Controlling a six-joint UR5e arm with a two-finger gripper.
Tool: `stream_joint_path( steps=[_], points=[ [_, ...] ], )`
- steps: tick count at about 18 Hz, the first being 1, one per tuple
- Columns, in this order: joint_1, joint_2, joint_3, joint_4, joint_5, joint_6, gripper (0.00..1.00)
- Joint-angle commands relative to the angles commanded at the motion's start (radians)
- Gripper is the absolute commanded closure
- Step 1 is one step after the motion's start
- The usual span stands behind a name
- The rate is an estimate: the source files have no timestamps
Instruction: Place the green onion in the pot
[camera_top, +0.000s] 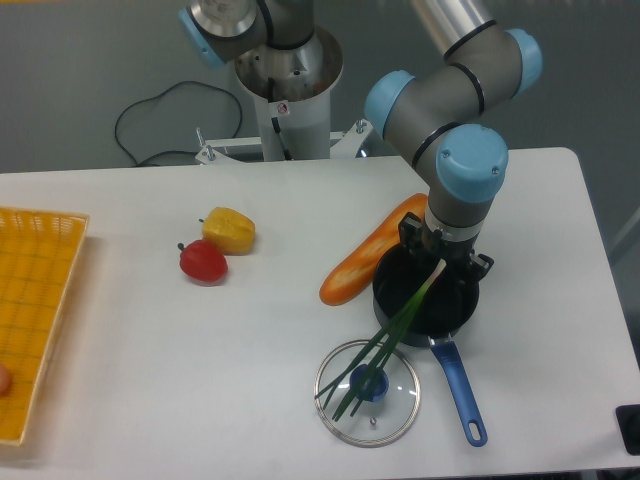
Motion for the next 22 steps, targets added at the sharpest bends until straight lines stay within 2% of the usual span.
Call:
stream_joint_path(
  steps=[2,22],
  points=[
    [0.002,-0.006,-0.002,0.000,0.000,0.000,1.00],
    [0.018,-0.035,-0.006,0.000,-0.002,0.005,1.00]
  ],
)
